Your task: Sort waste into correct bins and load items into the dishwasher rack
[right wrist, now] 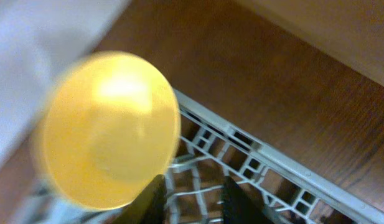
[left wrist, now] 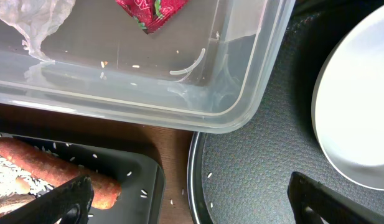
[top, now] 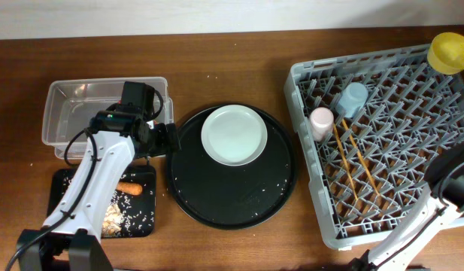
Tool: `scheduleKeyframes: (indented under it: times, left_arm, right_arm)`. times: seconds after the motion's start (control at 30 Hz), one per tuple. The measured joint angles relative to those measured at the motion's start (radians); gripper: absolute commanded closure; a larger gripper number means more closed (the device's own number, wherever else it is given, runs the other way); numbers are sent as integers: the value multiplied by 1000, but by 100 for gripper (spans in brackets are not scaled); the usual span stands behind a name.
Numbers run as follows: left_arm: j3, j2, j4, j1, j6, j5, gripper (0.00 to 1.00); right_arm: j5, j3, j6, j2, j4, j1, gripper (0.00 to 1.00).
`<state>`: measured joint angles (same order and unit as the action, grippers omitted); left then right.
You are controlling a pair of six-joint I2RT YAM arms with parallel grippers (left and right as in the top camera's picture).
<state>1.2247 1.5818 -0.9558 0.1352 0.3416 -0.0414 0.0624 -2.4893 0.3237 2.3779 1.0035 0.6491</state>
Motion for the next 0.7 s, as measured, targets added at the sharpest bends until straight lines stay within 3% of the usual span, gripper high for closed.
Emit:
scheduleKeyframes:
  times: [0.2,0.43,0.53,0.67,0.7]
  left_arm:
    - [0,0,0,0,0,0,1]
    - [0,0,0,0,0,0,1]
    - [0,0,0,0,0,0,1]
    - [0,0,0,0,0,0,1]
    - [0,0,0,0,0,0,1]
  right_arm:
    - [78,-5,93,-11,-87,9,42]
    - [73,-5,100,130,-112,4,43]
    - [70,3,102,135,-132,2,61]
    - [70,3,110,135,-137,-18,62]
    - [70,4,110,135,-137,-24,67]
